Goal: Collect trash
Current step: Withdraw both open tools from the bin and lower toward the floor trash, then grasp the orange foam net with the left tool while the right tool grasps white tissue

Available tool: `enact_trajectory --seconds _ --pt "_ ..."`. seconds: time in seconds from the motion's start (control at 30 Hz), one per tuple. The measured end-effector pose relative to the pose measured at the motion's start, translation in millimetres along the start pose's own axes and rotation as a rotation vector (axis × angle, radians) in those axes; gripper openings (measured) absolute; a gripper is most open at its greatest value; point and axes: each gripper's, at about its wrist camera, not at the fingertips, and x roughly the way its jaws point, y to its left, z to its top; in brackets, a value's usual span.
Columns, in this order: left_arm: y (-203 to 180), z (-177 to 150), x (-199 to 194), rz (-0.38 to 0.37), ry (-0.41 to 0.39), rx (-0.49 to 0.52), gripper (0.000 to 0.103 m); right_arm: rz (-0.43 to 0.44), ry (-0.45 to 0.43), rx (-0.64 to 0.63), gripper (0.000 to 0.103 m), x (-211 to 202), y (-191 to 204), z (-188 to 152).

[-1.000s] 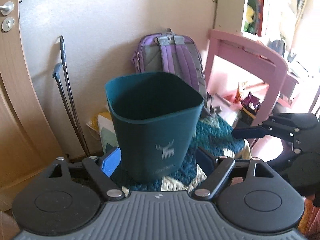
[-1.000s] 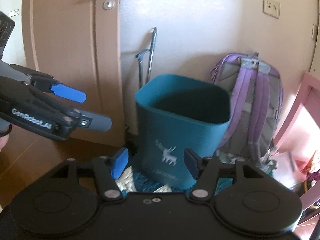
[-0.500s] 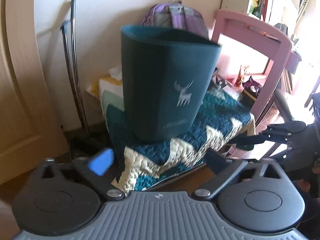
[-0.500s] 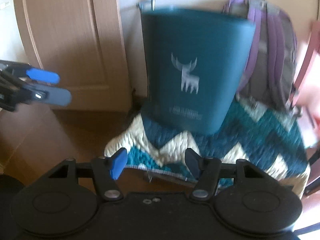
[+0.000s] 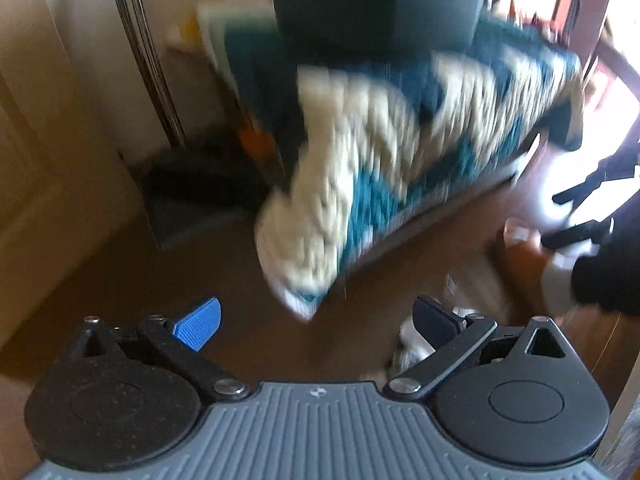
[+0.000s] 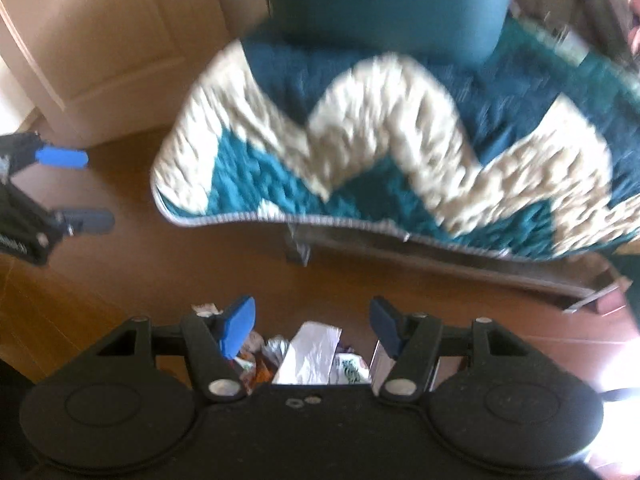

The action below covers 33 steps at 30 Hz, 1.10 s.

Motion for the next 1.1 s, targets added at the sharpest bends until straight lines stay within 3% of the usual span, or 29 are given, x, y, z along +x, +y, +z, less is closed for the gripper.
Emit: enact_trajectory --seconds 0.4,0.6,0.87,1.03,1.1 --pt "-9.5 -104.6 126.9 -0.103 0.267 0.006 0.103 -0.008 0.249 -0.06 0.063 135.2 -7.2 -32.7" --pt "-11.6 -149.3 172.9 -0.157 0.387 -0.181 0.103 -0.015 0.333 -0.048 0.063 188.5 -3.6 -48.7" --pt "-6.2 -169.0 216.8 -0.216 0.456 -0.405 0.102 -0.037 0.366 -0.024 0.06 241.3 -11.0 -42.8" --pt "-10.2 -178.0 232.6 -0.261 0.493 -0.429 0.101 -0.016 0.444 0.033 0.059 270.0 -12.4 -39.4" --pt "-10.0 -180.3 234.5 -0.268 0.499 -0.442 0.094 -0.022 0.434 0.023 0.058 275.7 -10.9 -40.4"
